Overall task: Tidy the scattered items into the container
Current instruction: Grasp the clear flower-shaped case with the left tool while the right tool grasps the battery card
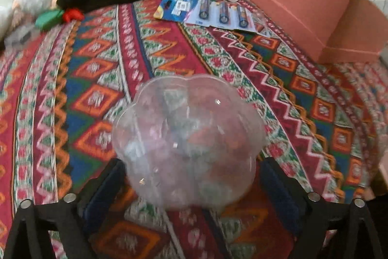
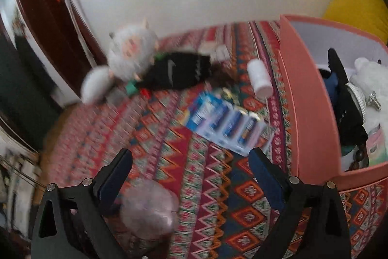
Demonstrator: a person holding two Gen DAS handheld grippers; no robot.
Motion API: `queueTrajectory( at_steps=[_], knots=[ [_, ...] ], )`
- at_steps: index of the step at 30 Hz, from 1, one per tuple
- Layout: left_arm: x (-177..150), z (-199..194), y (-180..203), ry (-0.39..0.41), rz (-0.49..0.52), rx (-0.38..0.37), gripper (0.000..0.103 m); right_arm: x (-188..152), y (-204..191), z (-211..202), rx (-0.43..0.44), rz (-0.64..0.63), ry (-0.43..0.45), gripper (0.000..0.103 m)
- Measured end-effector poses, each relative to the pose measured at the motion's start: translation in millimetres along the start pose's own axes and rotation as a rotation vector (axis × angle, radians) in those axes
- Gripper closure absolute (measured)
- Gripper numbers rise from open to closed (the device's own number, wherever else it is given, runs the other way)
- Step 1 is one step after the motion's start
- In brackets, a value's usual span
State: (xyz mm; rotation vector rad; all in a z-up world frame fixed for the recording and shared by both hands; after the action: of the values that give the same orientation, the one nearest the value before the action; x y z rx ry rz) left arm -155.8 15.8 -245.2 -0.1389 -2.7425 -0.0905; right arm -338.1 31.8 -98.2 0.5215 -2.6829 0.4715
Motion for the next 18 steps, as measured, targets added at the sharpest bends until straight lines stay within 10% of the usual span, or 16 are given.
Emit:
queueTrajectory(
  at_steps=[10,18],
  knots=[
    [34,-5,-31,-0.010,0.033,0.016,0.013,8,29,51,-0.127,-0.053,-0.116,0.004],
    [37,-16,-93,0.001,-0.138,-0.105,0.023,38,43,92,-0.290,-0.142,-0.125,0.004]
  ],
)
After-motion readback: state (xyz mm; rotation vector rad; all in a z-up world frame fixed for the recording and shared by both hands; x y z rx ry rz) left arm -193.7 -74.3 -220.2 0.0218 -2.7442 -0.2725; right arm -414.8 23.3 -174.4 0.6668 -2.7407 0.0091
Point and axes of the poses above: each gripper's, at about its wrist camera, not at the fingertips, and z roughly the way its jaws point, y to its right, x to its top, the point moved 9 cm from there along z, roughly the way its jaws point, and after that the axes turned 13 degrees about -y, right-handed, at the moved point
